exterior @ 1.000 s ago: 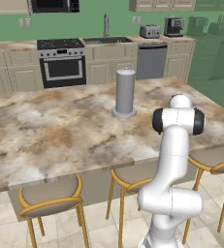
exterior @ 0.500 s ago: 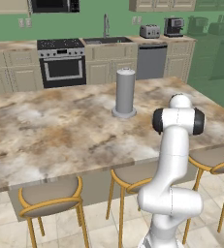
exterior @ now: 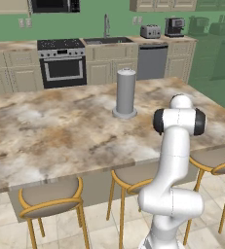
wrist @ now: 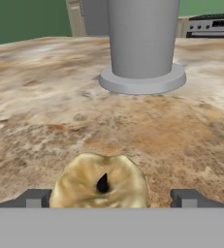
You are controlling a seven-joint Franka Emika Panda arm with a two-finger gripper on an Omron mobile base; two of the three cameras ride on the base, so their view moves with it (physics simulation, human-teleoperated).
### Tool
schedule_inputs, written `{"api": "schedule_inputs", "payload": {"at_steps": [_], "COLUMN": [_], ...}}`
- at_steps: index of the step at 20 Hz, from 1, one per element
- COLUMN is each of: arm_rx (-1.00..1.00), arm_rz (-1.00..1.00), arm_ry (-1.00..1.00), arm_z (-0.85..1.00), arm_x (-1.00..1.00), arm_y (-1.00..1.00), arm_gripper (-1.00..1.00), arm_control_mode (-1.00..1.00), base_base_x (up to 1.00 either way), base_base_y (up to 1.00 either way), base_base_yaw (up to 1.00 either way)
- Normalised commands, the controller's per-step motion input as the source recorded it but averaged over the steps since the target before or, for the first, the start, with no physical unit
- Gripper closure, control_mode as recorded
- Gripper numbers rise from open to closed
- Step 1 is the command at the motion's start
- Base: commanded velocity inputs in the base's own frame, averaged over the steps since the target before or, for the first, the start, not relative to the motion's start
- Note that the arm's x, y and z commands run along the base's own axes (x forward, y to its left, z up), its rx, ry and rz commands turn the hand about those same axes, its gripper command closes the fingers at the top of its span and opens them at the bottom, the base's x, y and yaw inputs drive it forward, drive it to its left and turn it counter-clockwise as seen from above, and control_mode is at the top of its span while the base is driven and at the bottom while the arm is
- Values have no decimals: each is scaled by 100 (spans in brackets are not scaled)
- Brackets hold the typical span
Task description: Get the candle and the beer from the cabinet and move them to the dining counter.
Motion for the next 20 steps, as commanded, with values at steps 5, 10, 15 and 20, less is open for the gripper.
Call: {"api": "schedule_inputs", "payload": {"at_steps": [5,10,15,20], "arm_rx": [0,0,0,0], "arm_rz": [0,0,0,-2], "arm_ry": [0,0,2,0], "arm_z": [0,0,28,61], "arm_x": [0,0,0,-9], "arm_y": [0,0,0,0], "arm_gripper": [-100,-100,-100,-100], "arm_control_mode": [-100,-100,-100,-100], "base_base_x": [0,0,0,0], "base_base_y": [0,0,0,0], "base_base_yaw": [0,0,0,0]}}
